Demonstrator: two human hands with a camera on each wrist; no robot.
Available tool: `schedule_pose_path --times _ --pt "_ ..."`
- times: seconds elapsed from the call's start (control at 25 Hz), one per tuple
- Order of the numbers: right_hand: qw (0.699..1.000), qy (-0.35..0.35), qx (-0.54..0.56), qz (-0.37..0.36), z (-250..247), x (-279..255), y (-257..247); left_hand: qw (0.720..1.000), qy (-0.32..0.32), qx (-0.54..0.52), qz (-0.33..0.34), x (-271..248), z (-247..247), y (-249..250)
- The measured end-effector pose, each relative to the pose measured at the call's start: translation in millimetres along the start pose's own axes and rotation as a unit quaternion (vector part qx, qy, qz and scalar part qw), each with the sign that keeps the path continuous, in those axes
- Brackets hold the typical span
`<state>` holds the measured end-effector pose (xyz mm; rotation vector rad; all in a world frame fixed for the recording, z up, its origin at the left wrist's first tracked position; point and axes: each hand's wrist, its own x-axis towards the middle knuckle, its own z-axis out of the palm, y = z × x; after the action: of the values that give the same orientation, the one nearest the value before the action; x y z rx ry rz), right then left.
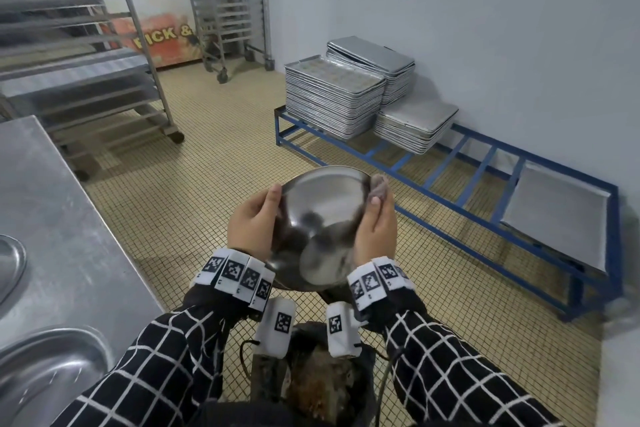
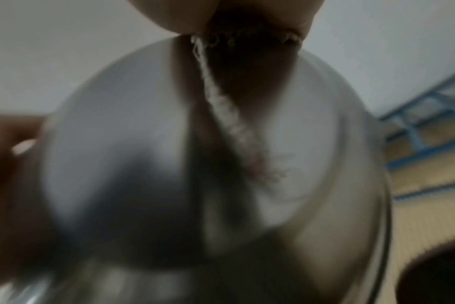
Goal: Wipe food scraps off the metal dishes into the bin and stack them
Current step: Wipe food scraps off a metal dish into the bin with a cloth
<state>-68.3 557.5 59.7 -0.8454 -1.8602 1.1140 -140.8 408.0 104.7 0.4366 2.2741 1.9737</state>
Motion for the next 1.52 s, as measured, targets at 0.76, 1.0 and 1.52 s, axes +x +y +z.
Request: schedule_pose_path --times 0.76,1.0,1.52 --pt "0.922 -0.231 -0.249 -0.185 -30 39 -1 0.989 -0.072 0.111 0.066 2 7 -16" --pt "0.902 -0.236 -0.256 -0.254 -24 24 -18 0.959 -0.11 0.236 0.11 2 11 -18" --pt "0.914 -0.095 -0.219 -0.329 -3 -34 -6 0.98 -0.043 0.185 0.064 8 8 -14"
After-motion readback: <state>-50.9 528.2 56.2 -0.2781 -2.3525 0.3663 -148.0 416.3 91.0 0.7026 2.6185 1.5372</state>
